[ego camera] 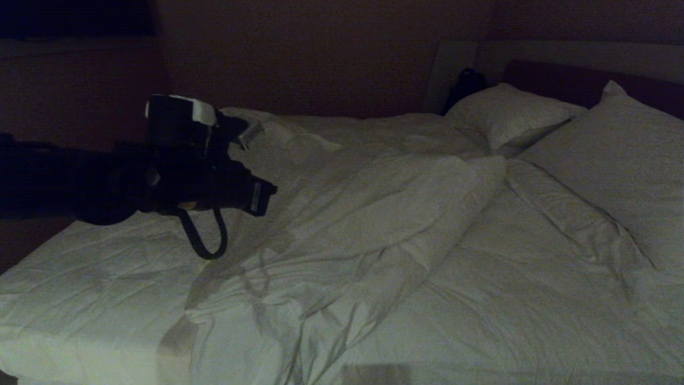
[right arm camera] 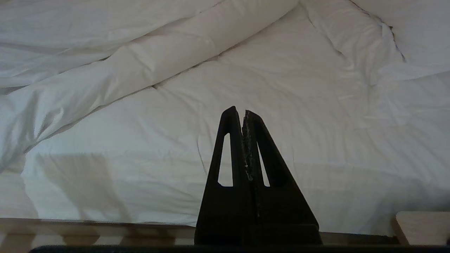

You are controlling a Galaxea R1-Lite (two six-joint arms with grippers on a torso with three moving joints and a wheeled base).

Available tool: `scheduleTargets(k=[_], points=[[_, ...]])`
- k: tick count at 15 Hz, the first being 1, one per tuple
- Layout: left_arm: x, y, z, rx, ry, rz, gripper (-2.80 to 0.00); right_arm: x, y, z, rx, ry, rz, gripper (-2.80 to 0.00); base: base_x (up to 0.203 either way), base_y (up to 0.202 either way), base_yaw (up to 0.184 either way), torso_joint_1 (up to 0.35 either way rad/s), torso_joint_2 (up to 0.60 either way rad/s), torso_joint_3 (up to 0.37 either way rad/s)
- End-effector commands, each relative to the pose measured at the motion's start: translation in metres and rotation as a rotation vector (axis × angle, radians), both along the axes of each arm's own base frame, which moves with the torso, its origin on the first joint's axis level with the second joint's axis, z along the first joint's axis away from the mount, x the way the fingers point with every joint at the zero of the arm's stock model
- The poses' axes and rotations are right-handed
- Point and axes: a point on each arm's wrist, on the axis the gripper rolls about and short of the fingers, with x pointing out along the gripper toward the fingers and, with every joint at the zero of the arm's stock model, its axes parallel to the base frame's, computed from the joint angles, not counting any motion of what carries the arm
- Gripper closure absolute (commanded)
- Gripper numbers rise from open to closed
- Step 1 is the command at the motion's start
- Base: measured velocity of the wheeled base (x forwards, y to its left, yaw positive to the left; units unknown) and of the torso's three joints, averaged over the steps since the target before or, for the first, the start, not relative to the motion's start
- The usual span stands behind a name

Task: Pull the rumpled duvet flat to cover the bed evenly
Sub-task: Flatten the corners of the folded blanket

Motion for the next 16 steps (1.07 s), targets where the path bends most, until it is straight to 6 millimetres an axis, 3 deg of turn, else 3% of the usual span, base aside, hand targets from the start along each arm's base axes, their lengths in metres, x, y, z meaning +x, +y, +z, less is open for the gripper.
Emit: scheduleTargets(k=[1, 4, 7, 10, 16], points=[[0.022, -0.028, -0.025, 0.075, -0.027, -0.084, 0.0, 0.0, 0.0, 0.0, -0.001, 0.001, 0.0, 0.0, 0.0, 0.0, 0.0, 0.0, 0.0, 0.0], [0.035, -0.048, -0.034, 0.088, -0.033, -0.122, 0.0, 0.0, 0.0, 0.0, -0.001, 0.001, 0.001, 0.0, 0.0, 0.0, 0.0, 0.0, 0.0, 0.0], [0.056, -0.065, -0.061, 0.135, -0.015, -0.159, 0.0, 0.0, 0.0, 0.0, -0.001, 0.001, 0.0, 0.0, 0.0, 0.0, 0.0, 0.0, 0.0, 0.0], [0.064, -0.096, -0.083, 0.181, -0.021, -0.241, 0.0, 0.0, 0.0, 0.0, -0.001, 0.001, 0.0, 0.0, 0.0, 0.0, 0.0, 0.0, 0.0, 0.0], [0.075, -0.129, -0.1, 0.209, -0.017, -0.301, 0.0, 0.0, 0.0, 0.0, -0.001, 0.001, 0.0, 0.0, 0.0, 0.0, 0.0, 0.0, 0.0, 0.0]])
